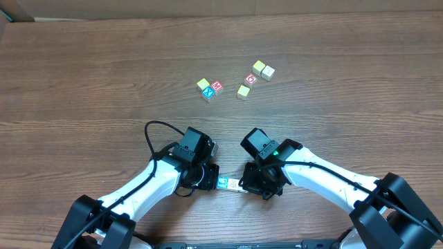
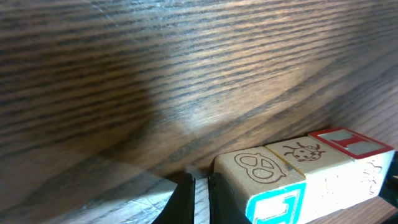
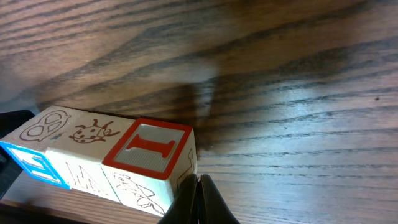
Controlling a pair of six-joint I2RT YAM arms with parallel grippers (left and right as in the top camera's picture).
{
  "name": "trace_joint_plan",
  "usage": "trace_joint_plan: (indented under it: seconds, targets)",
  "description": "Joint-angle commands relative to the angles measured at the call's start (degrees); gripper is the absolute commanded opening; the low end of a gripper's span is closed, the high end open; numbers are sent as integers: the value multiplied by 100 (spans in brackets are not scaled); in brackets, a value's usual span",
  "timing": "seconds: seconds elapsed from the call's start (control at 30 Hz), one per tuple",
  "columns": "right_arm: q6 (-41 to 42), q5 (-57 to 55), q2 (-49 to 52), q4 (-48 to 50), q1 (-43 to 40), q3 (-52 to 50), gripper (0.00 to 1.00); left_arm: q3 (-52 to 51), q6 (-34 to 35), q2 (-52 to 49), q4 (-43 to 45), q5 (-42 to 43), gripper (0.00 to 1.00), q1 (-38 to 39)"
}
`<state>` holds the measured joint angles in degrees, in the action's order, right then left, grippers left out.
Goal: Flip 5 blocks
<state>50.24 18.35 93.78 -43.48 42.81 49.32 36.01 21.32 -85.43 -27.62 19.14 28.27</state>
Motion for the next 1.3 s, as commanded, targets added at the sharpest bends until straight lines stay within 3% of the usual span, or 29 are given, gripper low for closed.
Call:
trace_joint_plan:
  seconds: [0.0, 1.27]
  targets:
    - [238, 280, 22, 170, 37, -20, 4, -28, -286, -57, 20, 140, 4, 81]
    - [1862, 170, 22, 533, 380, -24, 4, 15, -763, -437, 424, -205, 4, 72]
